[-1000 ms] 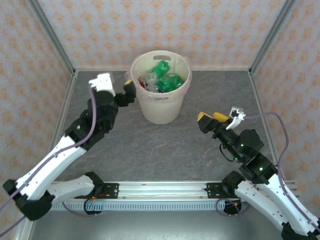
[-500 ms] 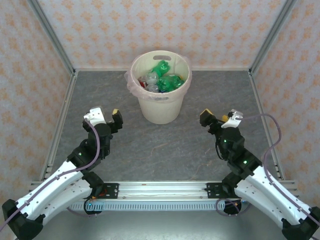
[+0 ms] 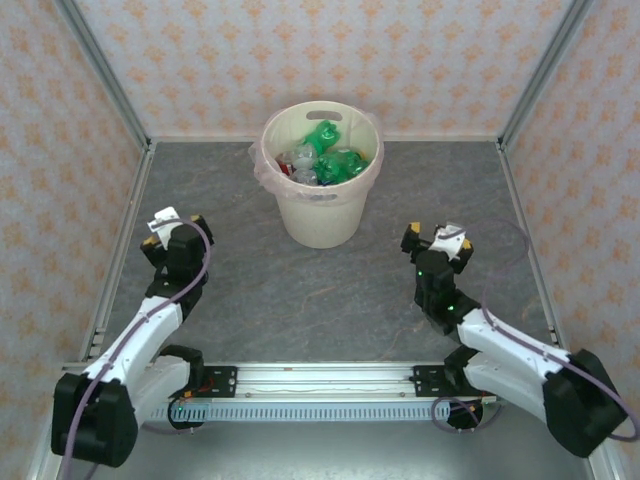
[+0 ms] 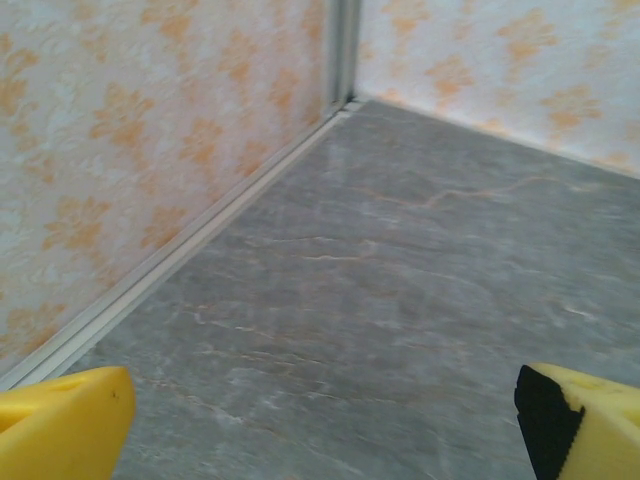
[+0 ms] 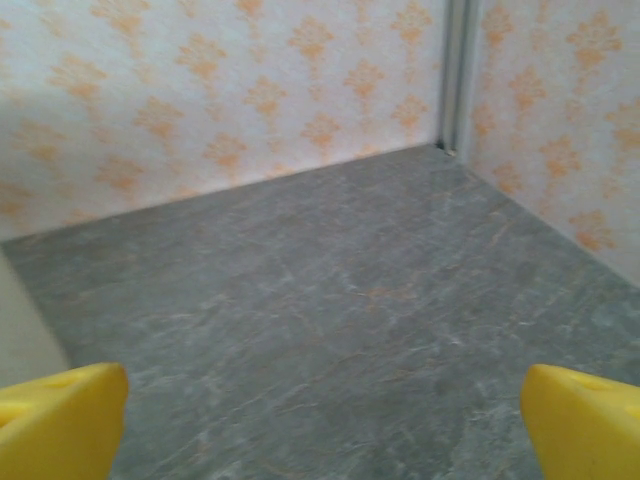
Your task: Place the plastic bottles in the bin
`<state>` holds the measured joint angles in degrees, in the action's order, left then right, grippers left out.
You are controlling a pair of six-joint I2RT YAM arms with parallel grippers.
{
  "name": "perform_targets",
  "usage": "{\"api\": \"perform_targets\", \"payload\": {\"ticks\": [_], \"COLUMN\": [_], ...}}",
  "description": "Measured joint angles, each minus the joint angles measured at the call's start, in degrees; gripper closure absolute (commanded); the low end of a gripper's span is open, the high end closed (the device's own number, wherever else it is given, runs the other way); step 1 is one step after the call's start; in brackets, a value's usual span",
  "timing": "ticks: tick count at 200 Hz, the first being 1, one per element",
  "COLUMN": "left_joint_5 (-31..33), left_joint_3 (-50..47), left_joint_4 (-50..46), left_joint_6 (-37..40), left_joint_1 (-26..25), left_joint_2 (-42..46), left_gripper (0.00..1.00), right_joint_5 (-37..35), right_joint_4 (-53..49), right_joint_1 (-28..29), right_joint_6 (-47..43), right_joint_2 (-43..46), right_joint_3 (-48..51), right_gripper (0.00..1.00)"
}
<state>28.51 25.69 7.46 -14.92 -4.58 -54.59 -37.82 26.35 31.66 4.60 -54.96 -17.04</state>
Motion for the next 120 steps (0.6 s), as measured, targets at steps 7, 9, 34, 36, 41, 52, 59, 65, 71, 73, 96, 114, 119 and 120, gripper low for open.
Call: {"api": "perform_targets", "payload": {"ticks": [7,9,34,36,41,52,59,65,71,73,96,114,119,120], "left_joint_5": [-0.66,-0.76,-1.75,-1.81,-2.16,-2.67,-2.75,-2.82,-2.84,-2.78,-2.80,-2.82,-2.89,-2.89], "left_joint_3": [-0.81,-0.98,-4.72,-4.94,-5.31,-5.38,-5.25,-5.18,-5.18,-5.18,-5.42,-6.38,-6.49,-6.54], "left_joint_4": [1.81,2.19,8.96,9.46,10.62,12.74,14.19,15.67,17.38,18.03,25.73,31.91,32.74,33.11], "left_joint_6": [0.02,0.02,0.28,0.31,0.26,0.22,0.20,0.20,0.20,0.17,0.28,1.03,1.25,1.33], "left_joint_1": [1.49,1.70,2.71,2.71,2.71,2.71,2.73,2.73,2.71,2.71,2.71,2.73,2.73,2.73], "left_joint_2": [-1.29,-1.51,-5.60,-5.95,-7.04,-9.70,-11.37,-12.72,-14.03,-14.53,-19.06,-22.03,-22.58,-22.73], "left_gripper": [0.01,0.01,0.01,0.01,0.01,0.01,0.01,0.01,0.01,0.01,0.01,0.01,0.01,0.01], "right_joint_5": [-0.22,-0.24,-0.31,-0.31,-0.17,-0.13,-0.17,-0.20,-0.24,-0.26,0.28,1.62,1.95,2.08], "right_joint_4": [1.09,1.38,4.22,4.57,5.51,7.15,8.22,9.27,10.45,10.71,14.75,19.34,20.81,21.27], "right_joint_1": [-1.36,-1.70,-5.55,-5.77,-6.36,-7.74,-8.59,-9.29,-10.05,-10.25,-13.40,-15.67,-16.11,-16.24], "right_joint_6": [-0.26,-0.31,-0.92,-0.98,-1.42,-2.21,-2.82,-3.28,-3.74,-3.93,-4.66,-4.85,-4.94,-4.94], "right_joint_2": [-2.25,-2.86,-8.59,-8.85,-9.53,-11.43,-12.94,-14.29,-15.82,-16.17,-19.76,-20.68,-20.83,-20.87], "right_joint_3": [0.00,0.00,-0.50,-0.52,-0.61,-1.29,-1.97,-2.54,-3.06,-3.13,-3.04,-1.16,-0.42,-0.20], "right_gripper": [0.00,0.00,0.00,0.00,0.00,0.00,0.00,0.00,0.00,0.00,0.00,0.00,0.00,0.00]}}
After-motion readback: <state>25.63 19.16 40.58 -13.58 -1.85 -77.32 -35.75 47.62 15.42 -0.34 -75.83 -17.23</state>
